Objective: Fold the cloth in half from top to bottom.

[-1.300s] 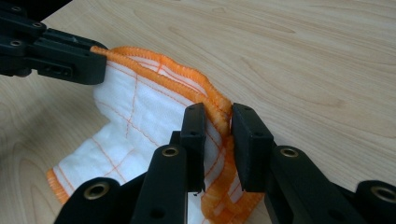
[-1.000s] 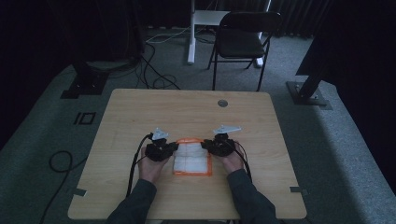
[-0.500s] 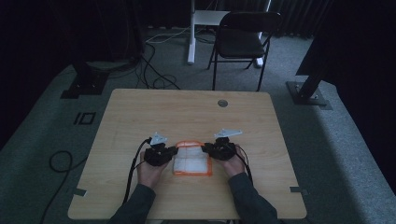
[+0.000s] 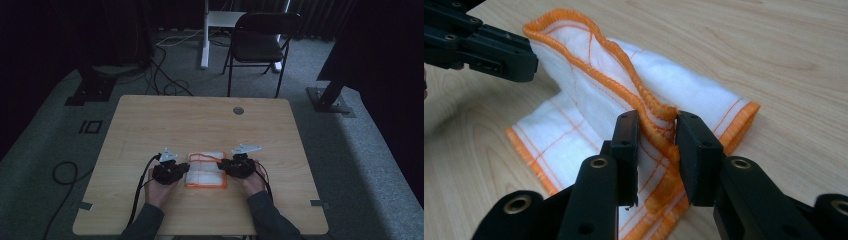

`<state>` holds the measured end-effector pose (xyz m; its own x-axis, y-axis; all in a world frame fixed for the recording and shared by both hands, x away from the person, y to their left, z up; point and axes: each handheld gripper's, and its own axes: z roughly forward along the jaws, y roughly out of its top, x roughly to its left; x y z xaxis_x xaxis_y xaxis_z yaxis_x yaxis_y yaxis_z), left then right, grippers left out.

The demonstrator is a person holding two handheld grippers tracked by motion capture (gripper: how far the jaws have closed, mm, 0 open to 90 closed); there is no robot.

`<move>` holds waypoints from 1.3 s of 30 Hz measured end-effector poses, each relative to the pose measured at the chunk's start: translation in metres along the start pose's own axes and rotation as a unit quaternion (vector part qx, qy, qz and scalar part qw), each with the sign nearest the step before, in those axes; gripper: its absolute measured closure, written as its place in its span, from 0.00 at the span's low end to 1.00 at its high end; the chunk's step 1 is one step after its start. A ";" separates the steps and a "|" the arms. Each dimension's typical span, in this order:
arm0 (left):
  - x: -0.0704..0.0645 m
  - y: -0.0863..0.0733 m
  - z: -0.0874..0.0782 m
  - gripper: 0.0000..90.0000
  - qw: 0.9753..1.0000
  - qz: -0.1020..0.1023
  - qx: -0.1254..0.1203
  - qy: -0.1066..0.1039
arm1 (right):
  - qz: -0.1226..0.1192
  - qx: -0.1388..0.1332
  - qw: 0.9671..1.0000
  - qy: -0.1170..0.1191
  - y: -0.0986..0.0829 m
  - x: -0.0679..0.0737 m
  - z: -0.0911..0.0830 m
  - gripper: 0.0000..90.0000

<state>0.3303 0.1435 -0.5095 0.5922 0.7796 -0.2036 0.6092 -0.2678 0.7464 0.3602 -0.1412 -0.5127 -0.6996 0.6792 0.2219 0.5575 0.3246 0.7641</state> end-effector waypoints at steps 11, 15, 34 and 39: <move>-0.011 0.014 -0.014 0.69 0.999 0.010 -0.037 -0.005 | -0.009 0.003 1.000 0.004 -0.004 0.005 -0.003 0.79; -0.013 0.022 -0.008 0.67 0.999 0.011 -0.036 0.006 | -0.010 0.003 1.000 0.004 -0.006 0.006 -0.003 0.79; -0.012 0.013 -0.011 0.94 1.000 0.018 -0.017 0.016 | -0.005 -0.018 1.000 0.007 -0.006 0.003 -0.017 0.72; -0.014 0.003 -0.012 0.93 1.000 0.020 -0.016 0.008 | 0.005 -0.034 0.999 0.004 -0.004 -0.001 -0.024 0.71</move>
<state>0.3181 0.1385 -0.4971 0.6072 0.7774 -0.1640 0.5681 -0.2805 0.7737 0.3481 -0.1591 -0.5020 -0.6973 0.6772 0.2349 0.5339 0.2721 0.8006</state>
